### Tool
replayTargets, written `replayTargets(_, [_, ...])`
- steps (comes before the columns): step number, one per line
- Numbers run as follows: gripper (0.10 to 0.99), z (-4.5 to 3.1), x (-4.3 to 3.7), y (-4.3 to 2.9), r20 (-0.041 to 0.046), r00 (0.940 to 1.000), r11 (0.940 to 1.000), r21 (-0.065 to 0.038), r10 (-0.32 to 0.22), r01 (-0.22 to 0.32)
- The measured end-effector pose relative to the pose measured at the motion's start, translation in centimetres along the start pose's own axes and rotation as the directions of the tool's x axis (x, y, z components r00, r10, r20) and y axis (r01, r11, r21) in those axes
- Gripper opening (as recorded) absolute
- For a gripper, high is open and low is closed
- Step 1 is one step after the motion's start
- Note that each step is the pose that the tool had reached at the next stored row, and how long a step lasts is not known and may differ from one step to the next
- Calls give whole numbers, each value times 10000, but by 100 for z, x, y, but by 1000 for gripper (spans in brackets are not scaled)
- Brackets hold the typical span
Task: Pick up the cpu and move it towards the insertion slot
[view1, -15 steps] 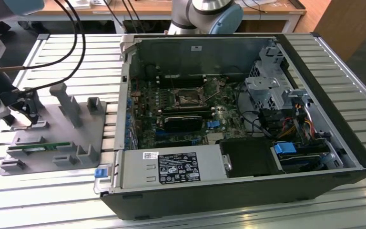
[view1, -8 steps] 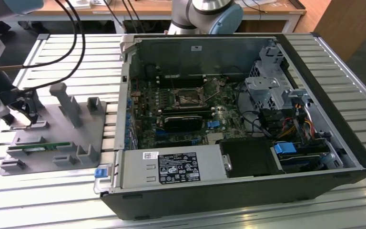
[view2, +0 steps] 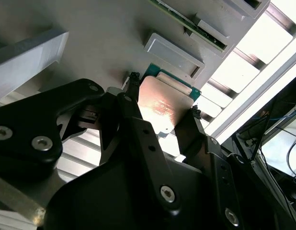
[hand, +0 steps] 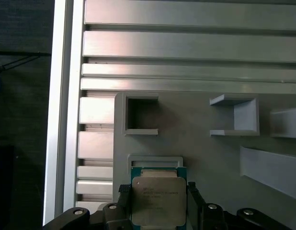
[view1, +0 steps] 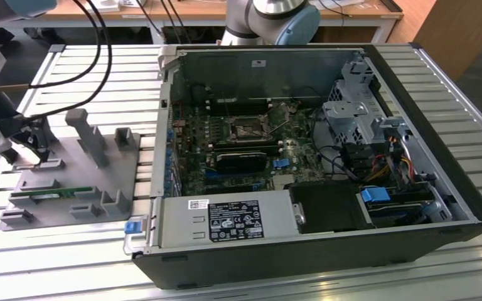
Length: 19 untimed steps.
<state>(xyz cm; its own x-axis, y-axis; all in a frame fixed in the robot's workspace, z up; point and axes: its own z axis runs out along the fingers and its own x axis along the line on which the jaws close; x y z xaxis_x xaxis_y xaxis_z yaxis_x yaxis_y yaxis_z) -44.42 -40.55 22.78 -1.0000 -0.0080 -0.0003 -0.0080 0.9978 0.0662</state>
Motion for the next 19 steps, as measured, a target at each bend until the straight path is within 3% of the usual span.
replayTargets(19, [545,-91,0,6,0,10000,10000,0,0,0])
